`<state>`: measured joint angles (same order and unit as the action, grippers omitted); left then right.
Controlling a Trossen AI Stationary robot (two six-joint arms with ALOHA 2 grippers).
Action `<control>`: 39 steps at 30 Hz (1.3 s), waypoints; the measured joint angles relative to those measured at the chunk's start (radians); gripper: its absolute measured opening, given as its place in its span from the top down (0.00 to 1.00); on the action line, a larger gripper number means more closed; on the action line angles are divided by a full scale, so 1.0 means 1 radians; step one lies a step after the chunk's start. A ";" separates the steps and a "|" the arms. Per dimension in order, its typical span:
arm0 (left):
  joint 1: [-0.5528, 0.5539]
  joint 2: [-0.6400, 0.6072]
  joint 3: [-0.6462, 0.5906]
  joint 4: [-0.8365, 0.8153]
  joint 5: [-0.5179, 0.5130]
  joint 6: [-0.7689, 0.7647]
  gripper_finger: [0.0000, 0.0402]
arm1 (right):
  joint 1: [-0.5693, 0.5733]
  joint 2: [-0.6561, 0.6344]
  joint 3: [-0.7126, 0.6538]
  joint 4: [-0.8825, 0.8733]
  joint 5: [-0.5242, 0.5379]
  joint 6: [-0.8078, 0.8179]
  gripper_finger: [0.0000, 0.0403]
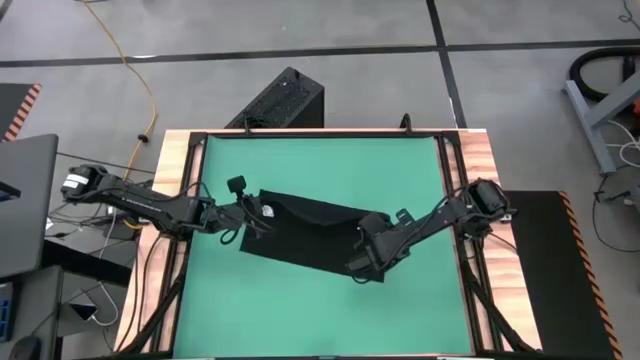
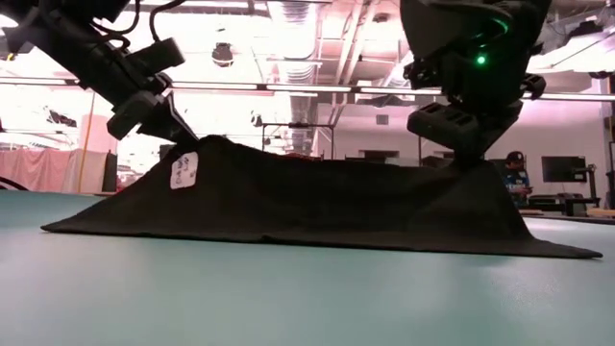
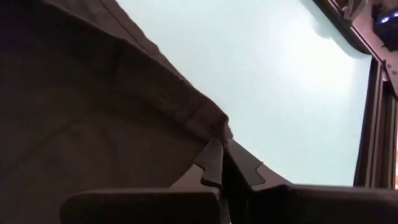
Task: Roll napkin
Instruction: Fold the black table napkin
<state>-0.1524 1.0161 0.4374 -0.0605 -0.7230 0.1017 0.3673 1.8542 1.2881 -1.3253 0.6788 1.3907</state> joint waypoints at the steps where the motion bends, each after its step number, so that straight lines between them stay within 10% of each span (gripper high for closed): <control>1: 0.006 0.000 0.000 0.000 0.014 0.000 1.00 | -0.005 0.000 0.000 0.000 0.000 0.000 0.94; 39: 0.108 0.000 0.000 -0.080 0.064 0.031 1.00 | -0.069 -0.001 0.000 0.020 0.023 -0.042 0.63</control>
<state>-0.0441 1.0161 0.4374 -0.1409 -0.6586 0.1325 0.2979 1.8530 1.2877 -1.3049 0.7015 1.3491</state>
